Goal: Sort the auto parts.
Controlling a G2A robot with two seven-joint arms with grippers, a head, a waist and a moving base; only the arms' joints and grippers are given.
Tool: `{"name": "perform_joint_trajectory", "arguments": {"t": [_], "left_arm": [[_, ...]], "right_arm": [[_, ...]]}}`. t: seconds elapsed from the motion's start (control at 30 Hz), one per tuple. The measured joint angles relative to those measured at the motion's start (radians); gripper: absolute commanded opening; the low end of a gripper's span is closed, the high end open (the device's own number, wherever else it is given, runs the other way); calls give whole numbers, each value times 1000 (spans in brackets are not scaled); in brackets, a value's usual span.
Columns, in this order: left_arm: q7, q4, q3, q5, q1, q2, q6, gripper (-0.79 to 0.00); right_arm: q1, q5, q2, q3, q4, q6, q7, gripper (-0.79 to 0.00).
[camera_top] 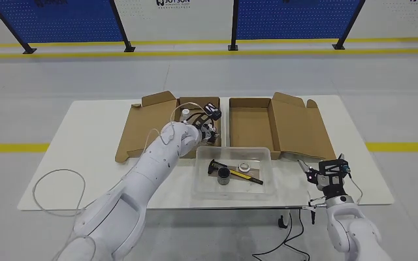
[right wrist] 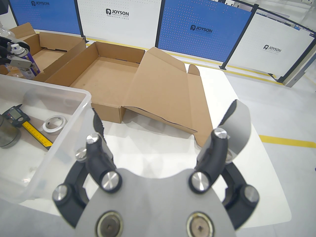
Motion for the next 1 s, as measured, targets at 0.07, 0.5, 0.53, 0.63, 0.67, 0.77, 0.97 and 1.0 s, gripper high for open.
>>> {"name": "perform_joint_trajectory", "arguments": {"t": [0.07,0.5,0.53,0.63,0.67,0.77,0.97,1.0], "left_arm": [[1,8,1,2,-4,-3,-3,-465],[15,79,-2,0,-16,-22,-23,-117],[15,83,-2,0,-16,-24,-24,-68],[24,91,-2,2,-19,-27,-25,-49],[29,93,-2,4,-19,-28,-25,-34],[41,93,-2,14,-24,-30,-24,0],[70,60,-5,32,-36,-32,-13,0],[79,48,-8,35,-37,-31,-11,0]], "right_arm": [[0,0,0,0,0,0,0,0],[0,0,0,0,0,0,0,0],[0,0,0,0,0,0,0,0],[0,0,0,0,0,0,0,0],[0,0,0,0,0,0,0,0],[0,0,0,0,0,0,0,0],[0,0,0,0,0,0,0,0],[0,0,0,0,0,0,0,0]]}}
